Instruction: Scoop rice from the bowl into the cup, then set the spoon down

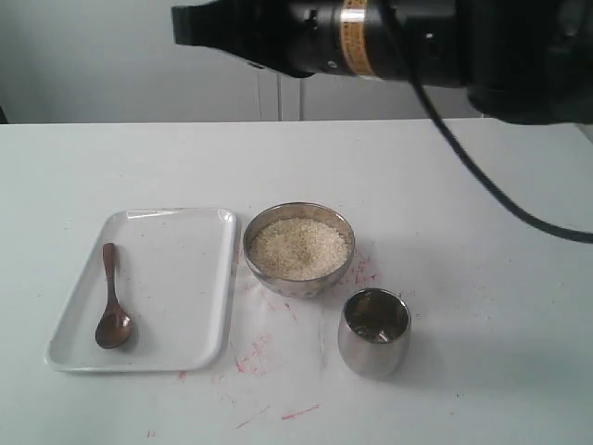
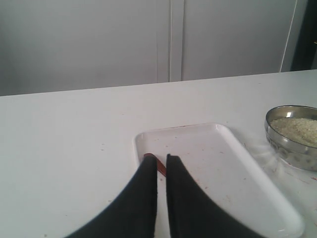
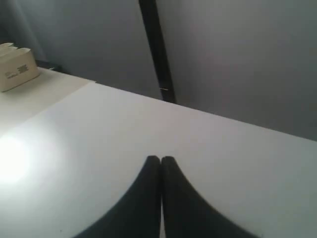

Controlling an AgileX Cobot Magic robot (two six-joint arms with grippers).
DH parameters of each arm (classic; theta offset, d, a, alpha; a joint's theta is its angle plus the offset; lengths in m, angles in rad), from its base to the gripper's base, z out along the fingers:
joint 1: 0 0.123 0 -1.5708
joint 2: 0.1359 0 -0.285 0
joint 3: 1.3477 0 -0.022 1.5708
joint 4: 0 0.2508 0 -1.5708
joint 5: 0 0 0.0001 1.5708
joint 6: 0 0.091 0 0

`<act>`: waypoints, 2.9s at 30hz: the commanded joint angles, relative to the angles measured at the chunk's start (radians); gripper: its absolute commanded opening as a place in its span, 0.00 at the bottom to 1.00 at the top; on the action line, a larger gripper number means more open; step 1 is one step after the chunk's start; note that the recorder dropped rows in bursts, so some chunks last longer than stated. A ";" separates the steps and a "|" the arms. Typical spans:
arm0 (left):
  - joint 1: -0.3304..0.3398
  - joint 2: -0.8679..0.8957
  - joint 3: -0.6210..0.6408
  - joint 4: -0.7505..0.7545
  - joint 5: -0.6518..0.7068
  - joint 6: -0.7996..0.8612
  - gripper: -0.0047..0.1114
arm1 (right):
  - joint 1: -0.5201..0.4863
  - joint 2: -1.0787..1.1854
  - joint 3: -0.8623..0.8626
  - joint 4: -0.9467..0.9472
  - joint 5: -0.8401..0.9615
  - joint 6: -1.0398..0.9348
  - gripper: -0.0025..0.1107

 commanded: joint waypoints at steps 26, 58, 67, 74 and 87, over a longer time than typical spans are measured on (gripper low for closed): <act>0.002 0.002 -0.003 -0.004 -0.011 -0.001 0.16 | -0.001 -0.863 0.702 0.002 0.318 -0.059 0.02; 0.002 0.002 -0.003 -0.004 -0.011 -0.001 0.16 | -0.001 -1.086 1.058 0.206 0.184 -0.138 0.02; 0.002 0.002 -0.003 -0.004 -0.011 -0.001 0.16 | -0.001 -1.086 1.120 0.200 0.145 -0.139 0.02; 0.001 0.007 -0.003 -0.004 -0.011 -0.001 0.16 | -0.001 -1.086 1.173 0.203 0.169 -0.139 0.02; 0.001 0.007 -0.003 -0.004 -0.011 -0.001 0.16 | -0.001 -1.086 1.194 0.203 0.176 -0.139 0.02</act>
